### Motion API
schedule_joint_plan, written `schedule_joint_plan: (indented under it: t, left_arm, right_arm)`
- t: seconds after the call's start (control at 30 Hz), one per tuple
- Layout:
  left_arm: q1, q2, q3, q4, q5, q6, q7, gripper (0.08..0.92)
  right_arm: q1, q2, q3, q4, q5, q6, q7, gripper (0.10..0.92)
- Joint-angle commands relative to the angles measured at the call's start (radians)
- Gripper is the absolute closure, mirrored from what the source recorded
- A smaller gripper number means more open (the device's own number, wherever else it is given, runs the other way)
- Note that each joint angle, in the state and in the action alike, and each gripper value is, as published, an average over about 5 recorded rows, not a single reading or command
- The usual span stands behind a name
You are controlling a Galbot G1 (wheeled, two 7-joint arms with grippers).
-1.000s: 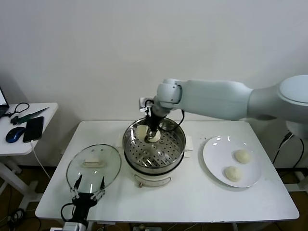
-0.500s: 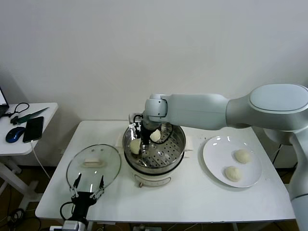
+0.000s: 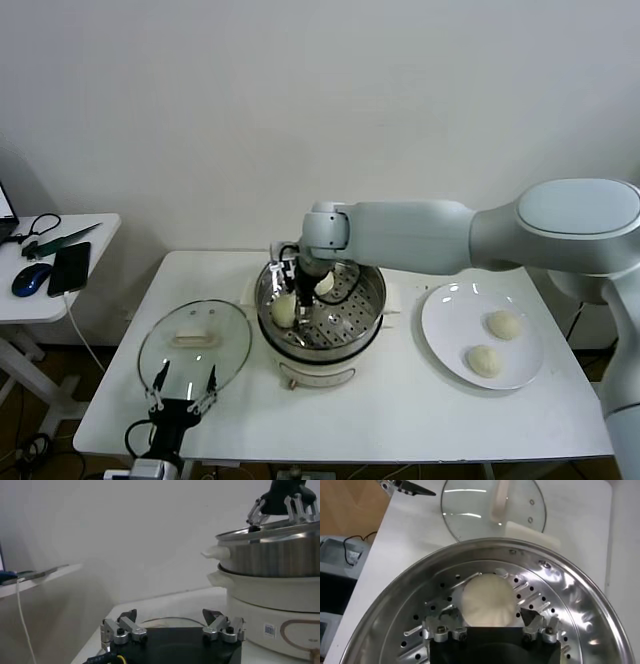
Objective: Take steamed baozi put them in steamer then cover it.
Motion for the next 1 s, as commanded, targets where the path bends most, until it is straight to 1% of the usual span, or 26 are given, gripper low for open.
schedule_joint_plan:
  t: [0.03, 0.23, 0.4, 0.6, 0.8, 1.0]
  left_arm:
    - [0.0, 0.001, 0.001, -0.001, 0.001, 0.001, 0.0, 0.177]
    - [-0.006, 0.001, 0.007, -0.006, 0.001, 0.005, -0.012, 0.177]
    - [-0.011, 0.005, 0.006, -0.015, 0.002, 0.01, -0.017, 0.177]
    - [-0.005, 0.005, -0.001, -0.027, -0.006, 0.009, -0.023, 0.177]
    - [0.008, 0.0, -0.006, -0.032, -0.003, 0.008, -0.026, 0.177]
    - [0.018, -0.002, -0.015, -0.04, 0.006, 0.019, -0.032, 0.177]
  right_arm:
    - [0.042, -0.049, 0.008, 0.018, -0.015, 0.017, -0.033, 0.203]
    - [0.165, -0.208, -0.002, 0.089, -0.057, 0.109, -0.165, 0.203]
    - [0.233, -0.39, 0.007, 0.15, -0.173, 0.163, -0.26, 0.203]
    - [0.231, -0.609, 0.042, 0.223, -0.289, 0.194, -0.294, 0.203]
    - [0.12, -0.801, 0.072, 0.264, -0.469, 0.227, -0.318, 0.203]
    - [-0.133, -0.911, 0.201, 0.245, -0.651, 0.251, -0.335, 0.203]
